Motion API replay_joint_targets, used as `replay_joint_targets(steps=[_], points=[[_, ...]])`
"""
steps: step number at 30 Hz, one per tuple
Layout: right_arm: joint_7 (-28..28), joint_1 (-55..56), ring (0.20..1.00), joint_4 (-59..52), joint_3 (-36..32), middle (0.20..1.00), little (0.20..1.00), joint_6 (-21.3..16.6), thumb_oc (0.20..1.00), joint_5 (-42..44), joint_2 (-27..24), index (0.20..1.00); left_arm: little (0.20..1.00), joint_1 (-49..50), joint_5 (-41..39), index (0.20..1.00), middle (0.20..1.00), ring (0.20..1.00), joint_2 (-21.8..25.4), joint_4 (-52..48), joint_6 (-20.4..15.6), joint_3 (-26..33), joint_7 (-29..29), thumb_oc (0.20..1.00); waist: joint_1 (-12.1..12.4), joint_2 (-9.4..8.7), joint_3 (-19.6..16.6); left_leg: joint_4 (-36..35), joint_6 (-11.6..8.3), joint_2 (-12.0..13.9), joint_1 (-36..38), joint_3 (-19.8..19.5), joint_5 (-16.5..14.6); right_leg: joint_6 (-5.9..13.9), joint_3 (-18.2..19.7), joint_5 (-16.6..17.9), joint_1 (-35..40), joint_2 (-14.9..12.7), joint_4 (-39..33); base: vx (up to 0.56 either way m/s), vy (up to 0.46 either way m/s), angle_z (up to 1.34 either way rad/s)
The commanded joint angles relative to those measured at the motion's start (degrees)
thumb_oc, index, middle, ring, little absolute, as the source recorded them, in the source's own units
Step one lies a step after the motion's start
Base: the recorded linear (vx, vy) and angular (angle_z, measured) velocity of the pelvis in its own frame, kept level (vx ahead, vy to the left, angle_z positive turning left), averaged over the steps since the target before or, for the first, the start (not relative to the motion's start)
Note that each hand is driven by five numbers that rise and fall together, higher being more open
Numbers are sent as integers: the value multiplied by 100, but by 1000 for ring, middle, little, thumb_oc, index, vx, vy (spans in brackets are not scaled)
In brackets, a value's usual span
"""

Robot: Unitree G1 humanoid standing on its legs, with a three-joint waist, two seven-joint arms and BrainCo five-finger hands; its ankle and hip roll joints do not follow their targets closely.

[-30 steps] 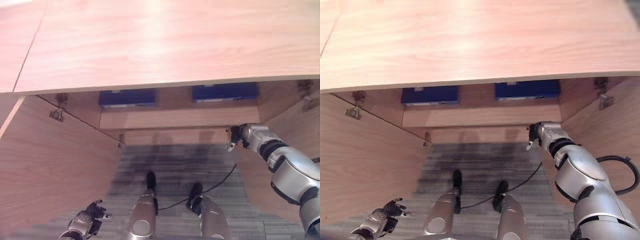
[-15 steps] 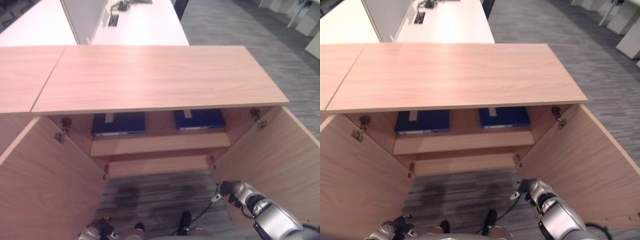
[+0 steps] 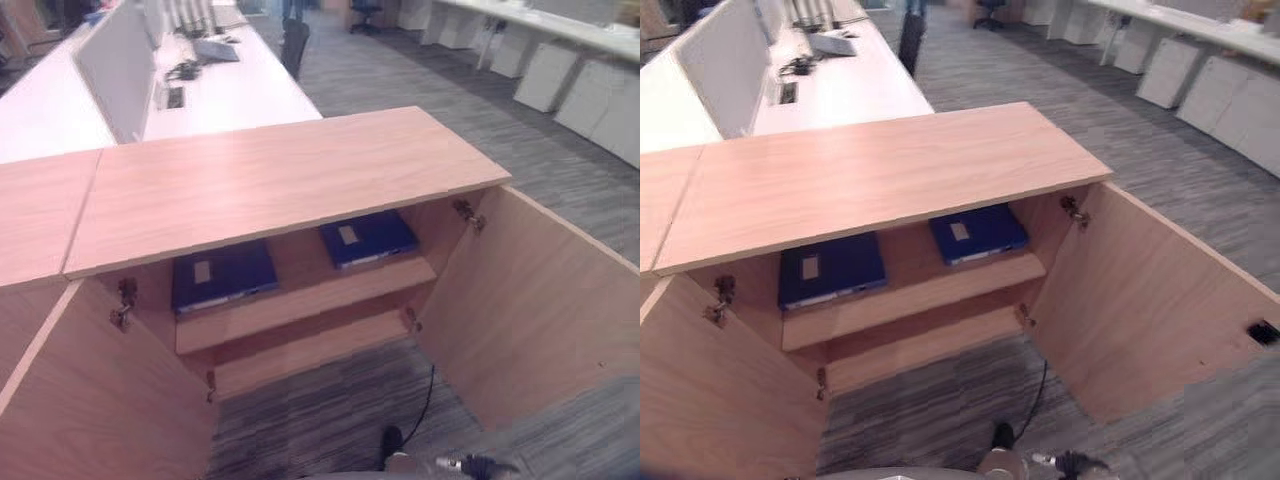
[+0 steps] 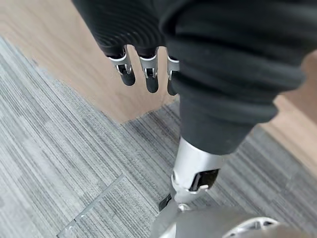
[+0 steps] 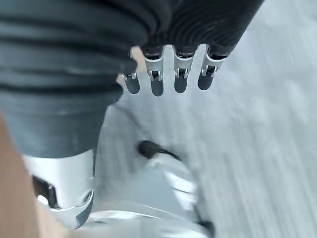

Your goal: Put the empty folder in the office cabinet

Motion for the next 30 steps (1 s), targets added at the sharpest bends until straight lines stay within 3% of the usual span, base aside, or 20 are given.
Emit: replay_joint_targets(steps=[1,2,3,6,9,11,12,16,21,24,30], points=[[-260,-528,1000,169,-14,1000,1000,-129,1000,356,-66,1000,1000,-295,41,1000,1000,1000,-68,264,-56,257,154,1000,11,208,231,76,-272,171,-49,-461,-635,-219,-155,-91,-108,115,269,-151,17,-115],[-287,-466,1000,214,-146,1000,1000,-131,1000,442,-92,1000,1000,-298,-12,1000,1000,1000,-77,281,-55,301,165,1000,-4,250,202,75,-261,228,-93,-371,-616,-270,-157,-171,-11,-26,457,-106,17,-88],[-322,-353,1000,283,-340,1000,1000,-142,1000,484,-150,1000,1000,-316,-110,1000,1000,1000,-97,331,-47,380,196,1000,10,309,105,77,-234,309,-156,-173,-626,-280,-97,-286,129,-343,816,-133,-1,-73],[-396,-181,1000,403,-625,1000,1000,-99,1000,324,-328,1000,1000,-340,-191,1000,1000,1000,-19,354,-50,527,226,1000,39,319,-145,90,-239,435,-313,114,-602,-144,-101,-33,541,-965,968,-70,-88,-47],[-447,-115,1000,388,-724,1000,1000,-99,1000,307,-402,1000,1000,-311,-188,1000,1000,1000,20,346,-62,546,251,1000,49,235,-267,92,-262,448,-395,221,-576,-42,-61,167,752,-1094,800,-24,-110,-78],[-509,-60,1000,308,-820,1000,1000,-115,1000,335,-474,1000,1000,-319,-146,1000,1000,1000,100,348,-83,551,288,1000,38,103,-375,96,-323,482,-463,334,-537,9,42,193,1042,-949,317,-35,-246,-75],[-585,-36,1000,205,-854,1000,1000,-148,1000,351,-528,1000,1000,-342,-111,1000,1000,1000,154,349,-80,585,319,1000,-3,35,-419,100,-387,546,-463,391,-487,22,246,-58,1089,-638,-77,-32,-220,-64],[-709,-72,1000,-31,-892,1000,1000,-224,1000,440,-677,1000,1000,-320,-183,1000,1000,1000,202,378,-102,736,367,1000,-3,-28,-445,117,-526,727,-411,552,-393,46,411,-263,1150,-259,-520,-6,-196,-85],[-982,-140,1000,-947,-909,1000,1000,-352,1000,255,-1207,1000,1000,-312,-350,1000,1000,1000,208,266,-130,859,432,1000,-118,-59,-412,182,-744,1126,-373,635,-229,-130,553,-475,1134,169,-629,-16,-218,-27],[-1302,-239,1000,-1774,-1104,1000,1000,-519,1000,30,-1856,1000,1000,-143,-324,1000,1000,1000,81,103,-187,781,477,1000,-181,-23,-373,559,-914,1541,-473,663,-200,-309,605,-728,1144,534,-609,-35,-253,-4],[-1489,-553,1000,-2908,-1131,1000,1000,-768,1000,-265,-2654,1000,1000,116,-216,1000,1000,1000,-39,-2,-167,677,462,1000,-118,75,-289,1003,-1161,2079,-609,631,-42,-609,586,-1065,1299,1080,-711,-31,-218,-11]])
